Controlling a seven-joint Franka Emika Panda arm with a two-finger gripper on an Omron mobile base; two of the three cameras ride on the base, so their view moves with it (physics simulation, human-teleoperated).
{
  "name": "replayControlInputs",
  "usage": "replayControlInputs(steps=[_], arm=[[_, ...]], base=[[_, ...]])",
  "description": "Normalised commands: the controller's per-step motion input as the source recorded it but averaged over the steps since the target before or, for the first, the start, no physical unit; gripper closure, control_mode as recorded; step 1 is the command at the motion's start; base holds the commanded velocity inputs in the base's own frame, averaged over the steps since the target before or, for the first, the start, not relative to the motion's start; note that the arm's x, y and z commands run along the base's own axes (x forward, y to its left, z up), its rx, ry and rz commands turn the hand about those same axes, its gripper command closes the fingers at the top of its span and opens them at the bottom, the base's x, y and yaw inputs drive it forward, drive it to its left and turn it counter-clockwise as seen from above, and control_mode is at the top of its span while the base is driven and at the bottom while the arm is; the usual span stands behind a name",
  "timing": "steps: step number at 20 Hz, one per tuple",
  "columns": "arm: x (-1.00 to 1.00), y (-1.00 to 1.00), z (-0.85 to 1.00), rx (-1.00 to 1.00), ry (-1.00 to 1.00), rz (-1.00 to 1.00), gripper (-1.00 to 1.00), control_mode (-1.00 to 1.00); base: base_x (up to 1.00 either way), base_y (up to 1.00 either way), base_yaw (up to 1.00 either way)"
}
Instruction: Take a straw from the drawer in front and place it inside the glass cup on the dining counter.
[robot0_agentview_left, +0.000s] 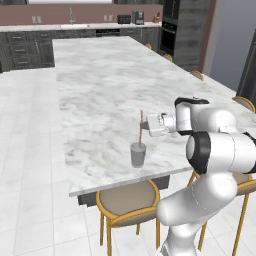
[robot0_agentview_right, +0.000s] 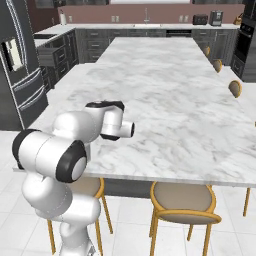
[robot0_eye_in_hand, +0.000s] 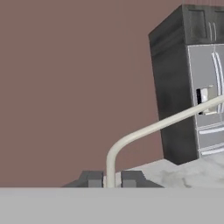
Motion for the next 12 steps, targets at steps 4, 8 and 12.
replayControlInputs(steps=[4, 8, 12], arm=[[0.0, 0.0, -0.16, 0.0, -0.06, 0.01, 1.0, -1.0], [0.0, 0.0, -0.18, 0.0, -0.05, 0.01, 1.0, -1.0], [0.0, 0.0, -0.2, 0.0, -0.04, 0.01, 1.0, -1.0]], base=[[0.0, 0.0, 0.0], [0.0, 0.0, 0.0], [0.0, 0.0, 0.0]])
